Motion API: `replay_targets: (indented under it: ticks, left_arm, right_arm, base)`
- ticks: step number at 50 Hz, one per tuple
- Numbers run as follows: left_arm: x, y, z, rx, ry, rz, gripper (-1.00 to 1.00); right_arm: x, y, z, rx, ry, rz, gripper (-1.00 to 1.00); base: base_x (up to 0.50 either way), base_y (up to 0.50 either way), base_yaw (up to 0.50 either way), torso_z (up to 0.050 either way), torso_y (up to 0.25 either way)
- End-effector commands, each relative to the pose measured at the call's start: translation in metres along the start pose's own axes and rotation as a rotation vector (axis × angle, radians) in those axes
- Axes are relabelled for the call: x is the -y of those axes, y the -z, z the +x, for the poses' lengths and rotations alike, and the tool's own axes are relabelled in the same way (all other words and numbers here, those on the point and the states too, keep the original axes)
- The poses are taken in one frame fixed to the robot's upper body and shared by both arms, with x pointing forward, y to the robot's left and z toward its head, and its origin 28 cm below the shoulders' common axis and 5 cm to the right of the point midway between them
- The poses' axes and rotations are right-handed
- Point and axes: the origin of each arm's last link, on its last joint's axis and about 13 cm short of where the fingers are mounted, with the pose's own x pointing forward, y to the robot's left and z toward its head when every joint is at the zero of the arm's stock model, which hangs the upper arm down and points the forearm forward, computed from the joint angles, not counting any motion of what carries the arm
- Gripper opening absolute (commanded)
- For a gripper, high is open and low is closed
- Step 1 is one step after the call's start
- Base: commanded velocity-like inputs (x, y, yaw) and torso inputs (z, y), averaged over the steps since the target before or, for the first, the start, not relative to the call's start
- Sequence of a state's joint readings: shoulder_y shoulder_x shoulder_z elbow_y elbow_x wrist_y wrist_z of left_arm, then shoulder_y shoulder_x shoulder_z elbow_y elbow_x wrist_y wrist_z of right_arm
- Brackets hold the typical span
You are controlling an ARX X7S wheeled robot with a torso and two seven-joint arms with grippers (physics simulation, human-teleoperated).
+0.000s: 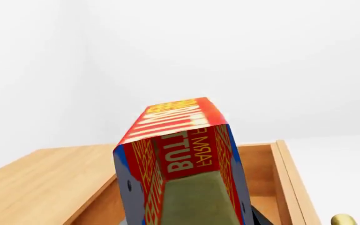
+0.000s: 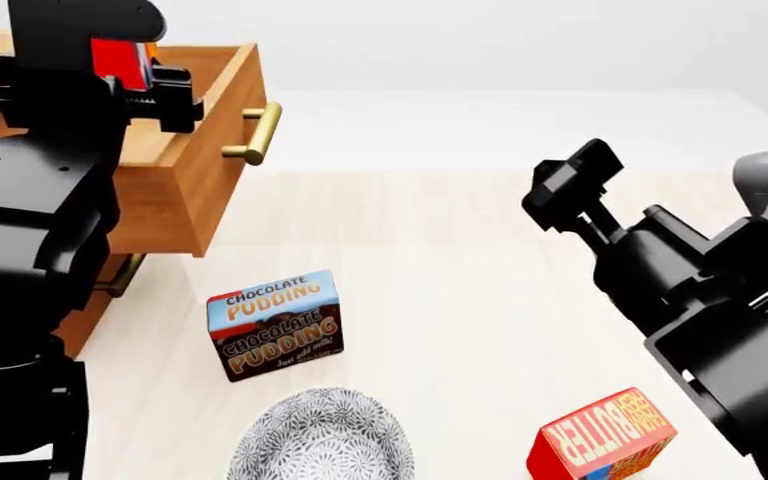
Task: Put the butter at the front in the top drawer of the cabinet and close it.
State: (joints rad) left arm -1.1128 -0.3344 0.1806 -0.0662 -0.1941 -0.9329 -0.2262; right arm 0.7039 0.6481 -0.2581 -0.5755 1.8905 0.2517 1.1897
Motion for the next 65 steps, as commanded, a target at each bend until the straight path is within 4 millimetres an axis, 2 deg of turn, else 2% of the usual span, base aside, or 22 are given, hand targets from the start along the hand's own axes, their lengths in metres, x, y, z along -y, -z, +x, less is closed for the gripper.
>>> replay_targets:
  ticks: [1,9,10,36,43,54,65]
  left_arm:
    - [-0.004,-0.007,0.001,0.037,-0.035,-0.005,-1.00]
    - [-0.003,-0.006,0.001,0.032,-0.032,-0.008,-1.00]
    - [-0.003,-0.006,0.000,0.034,-0.033,-0.008,1.00]
    - [-0.003,-0.011,-0.008,0.074,-0.011,0.002,1.00]
    - [-0.002,-0.019,-0.015,0.107,0.013,0.001,1.00]
    - [0.012,-0.039,-0.047,0.168,0.194,-0.053,1.00]
    - [0.045,-0.045,-0.081,0.175,0.462,-0.111,1.00]
  right_arm:
    - [-0.001,0.000,0.000,-0.002,-0.001,-0.003,1.00]
    - [0.000,0.000,0.001,-0.003,0.001,0.000,1.00]
    - [0.000,0.000,0.001,-0.003,0.001,0.001,1.00]
    - [0.001,0.001,-0.002,-0.001,-0.003,0.007,1.00]
    - [0.002,0.001,-0.002,0.003,-0.002,0.010,1.00]
    - [0.004,0.001,-0.001,0.001,0.000,0.014,1.00]
    - [0.001,0.000,-0.002,0.006,0.004,0.007,1.00]
  base:
    - [0.00,0.00,0.00,0.000,0.000]
    - [0.00,0.00,0.00,0.001,0.001]
    - [0.00,0.00,0.00,0.000,0.010]
    - [0.00,0.00,0.00,0.000,0.000]
    - [0.00,0.00,0.00,0.000,0.000]
    - [0.00,0.00,0.00,0.000,0.000]
    - [0.00,0.00,0.00,0.000,0.000]
